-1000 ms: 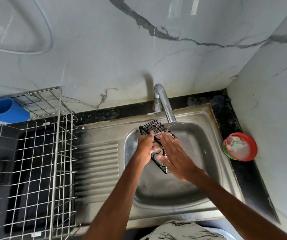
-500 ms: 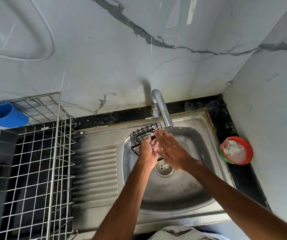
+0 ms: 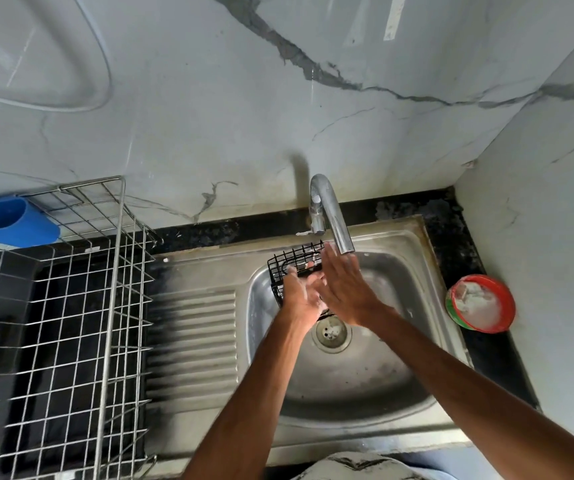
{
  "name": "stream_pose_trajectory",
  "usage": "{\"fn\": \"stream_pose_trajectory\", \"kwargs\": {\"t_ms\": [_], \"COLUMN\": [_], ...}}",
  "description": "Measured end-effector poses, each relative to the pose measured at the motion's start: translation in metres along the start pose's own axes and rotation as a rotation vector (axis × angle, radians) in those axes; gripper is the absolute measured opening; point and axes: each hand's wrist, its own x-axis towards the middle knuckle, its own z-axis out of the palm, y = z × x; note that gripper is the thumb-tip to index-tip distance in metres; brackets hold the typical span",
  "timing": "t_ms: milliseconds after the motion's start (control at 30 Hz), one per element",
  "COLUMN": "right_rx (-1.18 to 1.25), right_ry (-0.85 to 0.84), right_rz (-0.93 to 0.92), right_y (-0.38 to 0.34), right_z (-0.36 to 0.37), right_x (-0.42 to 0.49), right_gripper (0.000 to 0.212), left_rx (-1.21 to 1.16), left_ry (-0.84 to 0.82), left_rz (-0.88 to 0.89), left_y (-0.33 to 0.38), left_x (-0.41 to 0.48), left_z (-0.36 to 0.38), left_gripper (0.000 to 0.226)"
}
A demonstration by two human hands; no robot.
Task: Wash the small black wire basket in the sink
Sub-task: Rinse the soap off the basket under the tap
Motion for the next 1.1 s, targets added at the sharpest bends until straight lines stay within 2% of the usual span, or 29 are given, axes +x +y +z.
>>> {"fn": "stream_pose_trajectory", "kwargs": {"t_ms": [67, 100, 133, 200, 367, 467, 567, 700, 767, 833, 1100], "right_rx": [-0.027, -0.045, -0.053, -0.047, -0.081, -0.037, -0.056, -0.136, -0.13, -0.113, -0.108], "right_ry": [-0.054, -0.064, -0.053, 0.008, 0.016, 0.078, 0.095, 0.128, 0.115, 0.09, -0.082], "right_rz": [-0.096, -0.116, -0.098, -0.021, -0.076, 0.045, 0.043, 0.074, 0.044, 0.002, -0.132], "right_y": [-0.013, -0.015, -0.012, -0.004, -0.009, 0.006, 0.011, 0.023, 0.025, 0.022, 0.005], "right_z": [0.001, 0.0, 0.0, 0.004, 0.014, 0.009, 0.008, 0.01, 0.009, 0.006, -0.007], "right_x": [-0.005, -0.007, -0.008, -0.012, -0.032, -0.034, -0.044, -0.061, -0.064, -0.061, -0.024], "right_gripper": [0.088, 0.091, 0.097, 0.103, 0.095, 0.1, 0.096, 0.083, 0.085, 0.09, 0.104], "left_rx": [0.006, -0.024, -0.05, -0.017, -0.08, -0.103, -0.108, -0.073, -0.065, -0.054, -0.036], "left_ry": [0.037, -0.019, -0.025, -0.073, -0.258, -0.304, -0.361, -0.411, -0.433, -0.434, -0.256], "left_rz": [-0.02, -0.022, -0.031, -0.037, -0.076, -0.094, -0.115, -0.127, -0.142, -0.145, -0.111], "left_y": [0.001, 0.002, 0.005, 0.008, 0.007, 0.007, -0.002, -0.014, -0.017, -0.018, -0.012], "left_x": [0.0, 0.0, 0.0, 0.002, -0.008, -0.01, -0.007, -0.003, -0.003, -0.004, -0.013], "left_z": [0.0, -0.002, -0.004, -0.008, -0.007, -0.008, -0.008, -0.004, -0.001, 0.001, 0.001], "left_gripper": [0.083, 0.065, 0.089, 0.108, 0.123, 0.127, 0.125, 0.134, 0.136, 0.134, 0.114]}}
